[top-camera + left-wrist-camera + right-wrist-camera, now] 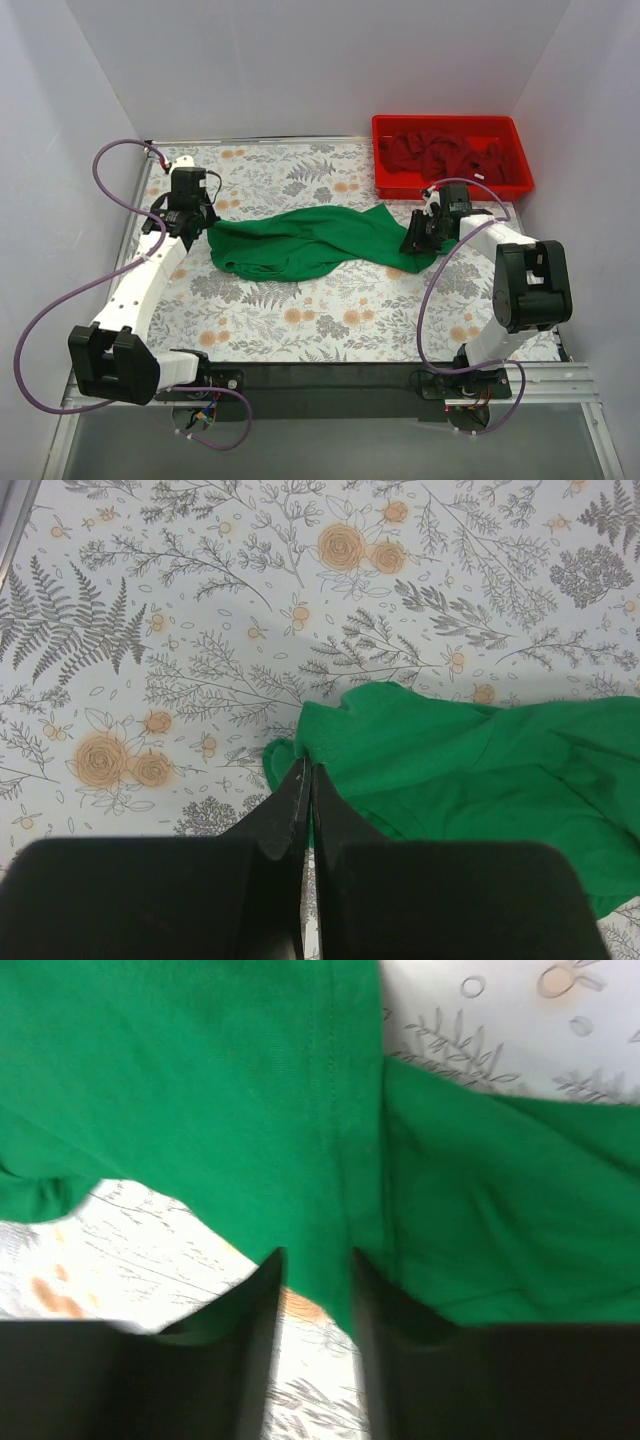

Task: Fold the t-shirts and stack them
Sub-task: Flatten the tshirt out

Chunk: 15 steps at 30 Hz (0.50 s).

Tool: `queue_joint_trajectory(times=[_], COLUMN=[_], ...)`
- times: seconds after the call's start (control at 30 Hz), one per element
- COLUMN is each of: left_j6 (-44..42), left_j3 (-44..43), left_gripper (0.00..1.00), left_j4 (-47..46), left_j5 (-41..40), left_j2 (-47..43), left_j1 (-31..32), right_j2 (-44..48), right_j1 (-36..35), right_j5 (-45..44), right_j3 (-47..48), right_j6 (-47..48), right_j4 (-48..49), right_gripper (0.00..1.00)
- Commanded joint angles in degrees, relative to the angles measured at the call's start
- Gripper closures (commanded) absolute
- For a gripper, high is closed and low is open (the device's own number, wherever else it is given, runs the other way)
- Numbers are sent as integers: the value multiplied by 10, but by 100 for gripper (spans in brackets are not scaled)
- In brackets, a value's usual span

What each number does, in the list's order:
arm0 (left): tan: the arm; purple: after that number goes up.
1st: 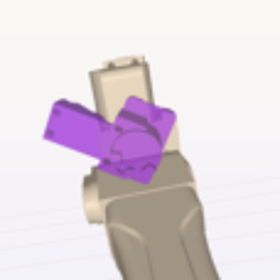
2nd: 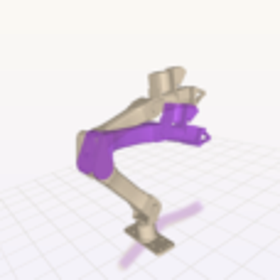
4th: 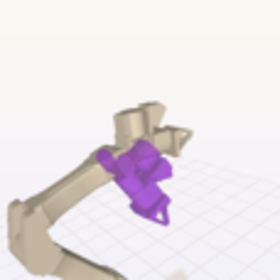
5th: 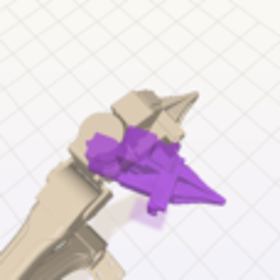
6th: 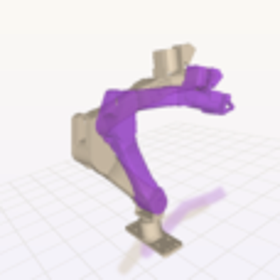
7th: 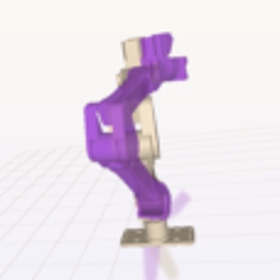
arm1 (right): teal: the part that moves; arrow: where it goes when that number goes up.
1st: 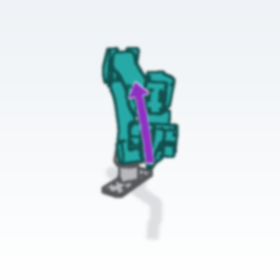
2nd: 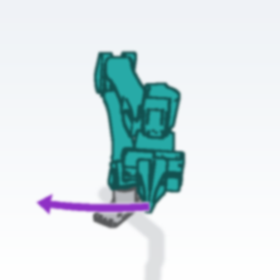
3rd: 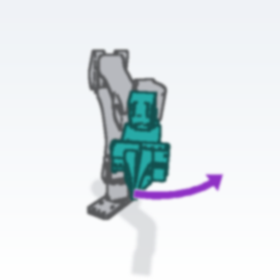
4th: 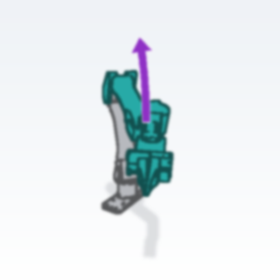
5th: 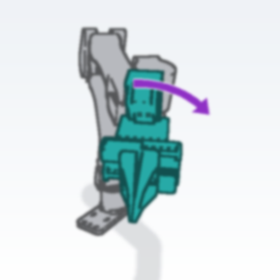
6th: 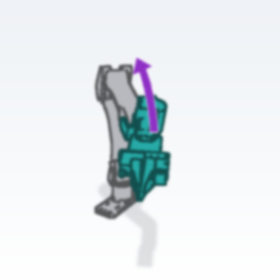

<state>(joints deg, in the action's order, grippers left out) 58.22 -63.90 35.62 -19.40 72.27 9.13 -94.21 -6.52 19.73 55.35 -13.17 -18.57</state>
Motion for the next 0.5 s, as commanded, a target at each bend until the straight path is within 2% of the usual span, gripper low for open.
queue_joint_trajectory(times=[0.0,0.1,0.13,0.37,0.43,0.47], left_j6=[8,3,3,1,1,0], left_j3=[9,14,15,18,23,25], left_gripper=[100,100,100,100,100,100], left_j4=[-5,-8,-7,9,9,7], left_j5=[0,-8,-11,-24,-21,-13], left_j2=[-23,-25,-26,-38,-40,-40], left_j1=[0,-1,-2,-22,-23,-23], right_j2=[14,55,70,212,256,263], right_j1=[-3,-3,-3,-3,-2,-3], right_j5=[51,66,72,65,56,50], right_j3=[-18,-58,-89,-195,-198,-191], right_j6=[0,-1,-3,-8,0,5], right_j4=[17,-6,-20,-168,-169,-163], right_gripper=[71,97,98,99,99,91])
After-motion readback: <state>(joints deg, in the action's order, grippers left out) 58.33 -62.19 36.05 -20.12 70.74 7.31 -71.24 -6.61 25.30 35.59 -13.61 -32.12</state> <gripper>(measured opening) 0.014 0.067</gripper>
